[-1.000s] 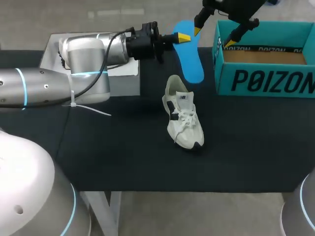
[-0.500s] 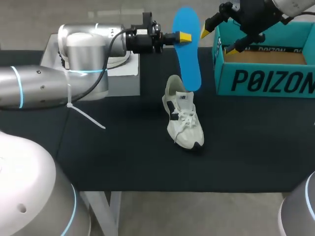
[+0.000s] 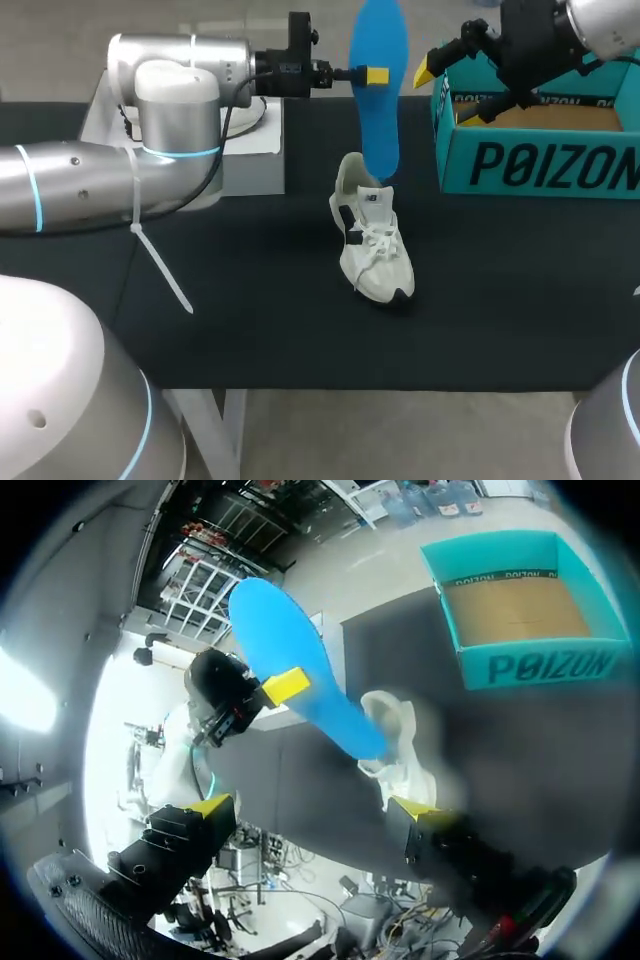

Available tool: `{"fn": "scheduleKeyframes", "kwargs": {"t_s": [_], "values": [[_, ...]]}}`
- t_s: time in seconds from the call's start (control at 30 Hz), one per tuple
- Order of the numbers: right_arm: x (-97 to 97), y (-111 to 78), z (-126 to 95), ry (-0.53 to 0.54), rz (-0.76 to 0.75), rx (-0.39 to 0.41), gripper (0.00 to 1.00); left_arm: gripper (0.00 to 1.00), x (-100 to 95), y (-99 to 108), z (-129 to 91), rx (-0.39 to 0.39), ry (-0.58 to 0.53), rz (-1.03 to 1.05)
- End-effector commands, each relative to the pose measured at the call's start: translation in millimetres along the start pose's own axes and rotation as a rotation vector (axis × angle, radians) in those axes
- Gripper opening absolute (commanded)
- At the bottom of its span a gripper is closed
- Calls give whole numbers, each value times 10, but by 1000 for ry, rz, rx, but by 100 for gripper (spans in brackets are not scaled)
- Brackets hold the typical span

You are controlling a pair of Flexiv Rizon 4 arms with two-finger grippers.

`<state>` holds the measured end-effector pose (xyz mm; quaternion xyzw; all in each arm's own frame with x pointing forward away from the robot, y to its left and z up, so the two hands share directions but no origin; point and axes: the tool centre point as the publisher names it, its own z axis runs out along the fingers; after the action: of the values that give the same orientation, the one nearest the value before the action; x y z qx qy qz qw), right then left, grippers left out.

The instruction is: Take the shoe out of the shoebox, open the shoe tongue, remove and reinsert the insole, then place the shoe into the shoebox

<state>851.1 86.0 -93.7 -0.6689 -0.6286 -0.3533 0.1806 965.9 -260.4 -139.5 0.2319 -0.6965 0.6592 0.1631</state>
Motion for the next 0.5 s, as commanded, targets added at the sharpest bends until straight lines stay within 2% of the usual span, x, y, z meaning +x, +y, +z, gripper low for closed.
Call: {"fn": "scheduleKeyframes", "kwargs": {"t_s": [0.03,0.1,0.2,0.33,0.4,0.5], "values": [[-30,6,-11,-2,0,7,100,0,77,-10,-7,182,-433,1534],[-32,3,-17,-5,1,8,100,0,102,-36,-23,266,-413,1598],[-31,-5,-19,-6,1,11,100,0,162,-135,-39,321,-393,1693],[-29,-28,-8,-4,4,9,100,0,241,-309,-83,400,-284,1836],[-32,-43,2,-2,7,8,100,0,272,-375,-99,402,-226,1913],[-41,-66,13,1,12,9,100,0,314,-414,-128,330,-145,2032]]}}
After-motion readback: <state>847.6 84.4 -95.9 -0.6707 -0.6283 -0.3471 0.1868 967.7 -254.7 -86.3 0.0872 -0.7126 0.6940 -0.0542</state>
